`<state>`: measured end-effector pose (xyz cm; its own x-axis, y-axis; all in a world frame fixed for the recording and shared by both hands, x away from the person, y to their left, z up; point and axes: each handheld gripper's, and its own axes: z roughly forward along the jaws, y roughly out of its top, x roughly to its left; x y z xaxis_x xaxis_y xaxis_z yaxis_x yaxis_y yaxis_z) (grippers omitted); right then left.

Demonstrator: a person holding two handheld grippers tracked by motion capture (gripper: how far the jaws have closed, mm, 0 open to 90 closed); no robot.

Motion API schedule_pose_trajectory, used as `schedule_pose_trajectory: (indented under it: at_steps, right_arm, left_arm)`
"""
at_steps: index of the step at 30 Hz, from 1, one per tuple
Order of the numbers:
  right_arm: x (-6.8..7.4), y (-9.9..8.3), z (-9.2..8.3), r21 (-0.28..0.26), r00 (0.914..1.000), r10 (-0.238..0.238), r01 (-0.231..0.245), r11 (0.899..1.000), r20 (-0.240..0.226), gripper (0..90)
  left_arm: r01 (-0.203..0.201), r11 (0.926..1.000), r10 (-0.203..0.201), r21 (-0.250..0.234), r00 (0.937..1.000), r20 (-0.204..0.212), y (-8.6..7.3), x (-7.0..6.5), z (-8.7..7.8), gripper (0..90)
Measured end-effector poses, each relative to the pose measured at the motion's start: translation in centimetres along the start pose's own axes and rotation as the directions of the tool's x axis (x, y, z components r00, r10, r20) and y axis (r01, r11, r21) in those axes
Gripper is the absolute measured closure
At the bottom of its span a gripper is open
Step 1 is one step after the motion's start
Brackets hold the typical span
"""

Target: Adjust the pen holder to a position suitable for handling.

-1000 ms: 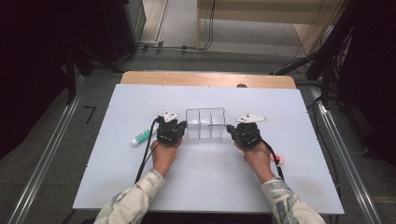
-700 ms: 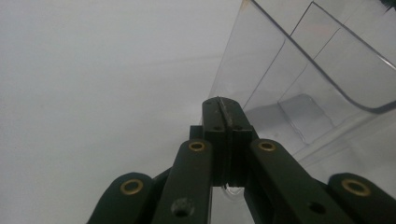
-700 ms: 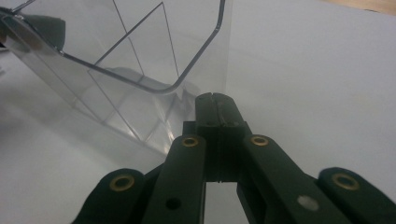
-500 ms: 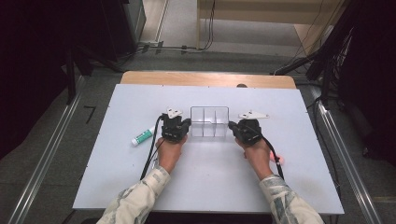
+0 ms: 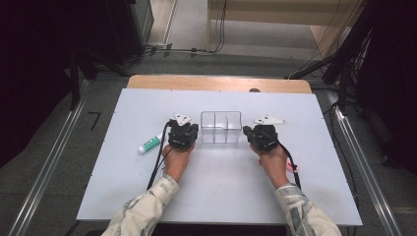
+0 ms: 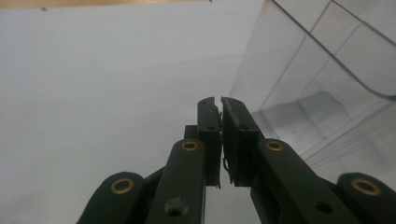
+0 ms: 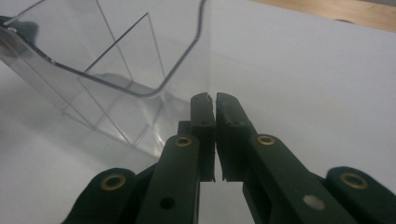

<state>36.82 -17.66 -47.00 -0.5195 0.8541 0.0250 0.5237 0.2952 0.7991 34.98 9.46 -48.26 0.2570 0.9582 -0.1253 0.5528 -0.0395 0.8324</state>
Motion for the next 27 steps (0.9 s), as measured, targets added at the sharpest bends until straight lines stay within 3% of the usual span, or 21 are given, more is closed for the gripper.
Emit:
schedule_pose_trajectory:
  at_steps: [6,9,12,16,22,27]
  right_arm:
    - [-2.0,0.0,-2.2,-0.034,0.9989,0.047,-0.047,0.998,-0.001,67.6]
    - [-2.5,-0.5,-3.4,-0.043,0.9992,0.038,-0.038,0.998,0.007,63.5]
    - [-3.1,-1.1,-4.6,-0.038,0.9995,0.027,-0.027,0.999,0.016,55.3]
    - [-4.2,-2.5,-6.0,-0.003,0.9981,0.034,-0.034,0.999,0.052,39.2]
    - [-6.9,-5.1,-8.2,0.007,0.9949,0.044,-0.045,0.999,0.091,32.3]
    - [-8.9,-6.6,-10.2,-0.021,0.9884,0.094,-0.093,0.995,0.119,25.8]
  left_arm:
    - [0.008,0.9999,-0.008,-0.012,0.9999,-0.006,0.0,1.9,-2.6,69.8]
    - [-0.036,0.9989,0.036,-0.029,0.9993,-0.011,0.0,2.2,-4.2,68.4]
    - [-0.050,0.9983,0.049,-0.031,0.9983,-0.032,-0.1,2.6,-5.4,53.4]
    - [-0.051,0.9983,0.048,-0.028,0.9947,-0.091,-0.9,3.6,-6.9,34.1]
    - [-0.023,0.9992,0.019,-0.034,0.9920,-0.125,-2.4,5.3,-9.1,28.2]
    - [-0.006,0.9999,0.005,-0.014,0.9942,-0.107,-3.4,5.9,-10.1,25.2]
